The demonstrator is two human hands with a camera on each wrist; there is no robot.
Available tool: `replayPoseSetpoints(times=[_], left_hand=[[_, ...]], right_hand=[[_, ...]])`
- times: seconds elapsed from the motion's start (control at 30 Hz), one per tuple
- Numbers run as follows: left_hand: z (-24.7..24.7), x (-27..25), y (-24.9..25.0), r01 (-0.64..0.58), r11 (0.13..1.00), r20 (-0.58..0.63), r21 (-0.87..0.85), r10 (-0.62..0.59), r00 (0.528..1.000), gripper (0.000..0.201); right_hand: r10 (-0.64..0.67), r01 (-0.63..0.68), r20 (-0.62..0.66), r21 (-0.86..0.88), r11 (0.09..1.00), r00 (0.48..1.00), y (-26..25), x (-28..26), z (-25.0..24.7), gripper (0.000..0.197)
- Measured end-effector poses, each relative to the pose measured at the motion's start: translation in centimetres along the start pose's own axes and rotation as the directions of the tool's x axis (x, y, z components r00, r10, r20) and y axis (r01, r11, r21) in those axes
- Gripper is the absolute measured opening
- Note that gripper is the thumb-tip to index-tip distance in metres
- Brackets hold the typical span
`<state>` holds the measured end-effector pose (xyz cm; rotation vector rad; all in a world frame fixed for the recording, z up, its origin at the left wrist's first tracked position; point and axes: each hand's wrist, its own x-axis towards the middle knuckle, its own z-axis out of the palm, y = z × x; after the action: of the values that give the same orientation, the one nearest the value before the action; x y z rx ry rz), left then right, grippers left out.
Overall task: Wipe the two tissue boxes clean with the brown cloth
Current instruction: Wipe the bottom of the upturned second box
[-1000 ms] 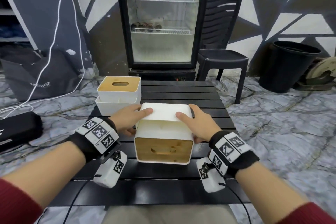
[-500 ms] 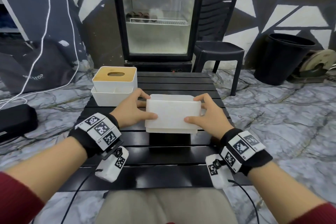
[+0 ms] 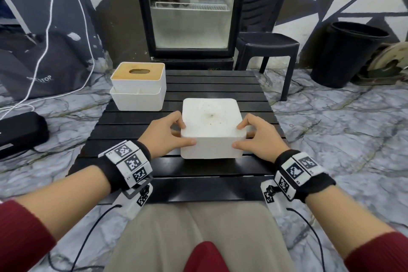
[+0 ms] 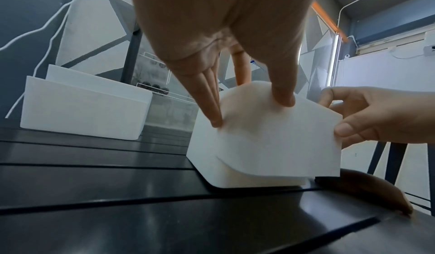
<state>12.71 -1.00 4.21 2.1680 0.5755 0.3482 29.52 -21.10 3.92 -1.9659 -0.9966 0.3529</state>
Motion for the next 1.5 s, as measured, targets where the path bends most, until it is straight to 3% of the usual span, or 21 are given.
replayPoseSetpoints(times=[0.27, 0.43, 0.5, 0.6, 0.67, 0.77, 0.93, 1.03, 1.3, 1.4, 1.5], left_hand=[[0.6, -0.5, -0.3, 0.008, 0.999, 0.002, 0.034, -0.009, 1.0, 0.044], [1.3, -0.2, 0.1, 0.051, 0.999, 0.05, -0.015, -0.05, 0.998, 0.084], [1.7, 0.1, 0.4, 0.058, 0.993, 0.068, -0.103, -0.051, 0.996, 0.085], [2.2, 0.6, 0.6, 0.055, 0.986, 0.092, -0.159, -0.04, 0.995, 0.077], [2.3, 0.9, 0.5, 0.046, 0.986, 0.098, -0.16, -0.03, 0.995, 0.074], [2.1, 1.4, 0.3, 0.046, 0.984, 0.128, -0.171, -0.024, 0.992, 0.09], [1.5, 1.9, -0.1, 0.094, 0.986, 0.199, -0.139, -0.065, 0.978, 0.115], [1.6, 1.9, -0.3, 0.121, 0.987, 0.217, -0.106, -0.095, 0.971, 0.117], [2.0, 1.6, -0.5, 0.113, 0.986, 0.215, -0.121, -0.085, 0.973, 0.11], [2.1, 2.1, -0.2, 0.123, 0.983, 0.191, -0.138, -0.095, 0.977, 0.078], [2.5, 3.4, 0.0, 0.156, 0.971, 0.159, -0.179, -0.128, 0.979, 0.052]], right_hand=[[-0.002, 0.002, 0.009, -0.041, 0.999, 1.0, 0.4, -0.5, 0.3, 0.035], [0.01, -0.006, -0.035, 0.089, 0.996, 0.999, 1.0, -0.7, -0.4, 0.013], [0.036, -0.025, -0.105, 0.109, 0.994, 0.994, 1.4, -0.5, -0.9, 0.007], [0.075, -0.082, -0.153, -0.041, 0.996, 0.985, 2.8, 0.0, -1.8, 0.014], [0.108, -0.13, -0.117, -0.206, 0.97, 0.987, 4.1, 0.2, -2.5, 0.024], [0.229, -0.223, -0.031, -0.383, 0.896, 0.973, 5.6, 0.2, -3.4, 0.038], [0.32, -0.237, 0.084, -0.504, 0.83, 0.944, 6.8, -0.3, -3.7, 0.044], [0.315, -0.22, 0.11, -0.507, 0.834, 0.943, 7.0, -0.4, -3.6, 0.045], [0.237, -0.182, 0.052, -0.488, 0.853, 0.97, 7.4, -0.2, -3.3, 0.038], [0.181, -0.186, -0.047, -0.357, 0.915, 0.982, 6.1, 0.6, -4.0, 0.037], [0.058, -0.083, -0.127, -0.199, 0.977, 0.99, 3.2, 1.4, -4.7, 0.036]])
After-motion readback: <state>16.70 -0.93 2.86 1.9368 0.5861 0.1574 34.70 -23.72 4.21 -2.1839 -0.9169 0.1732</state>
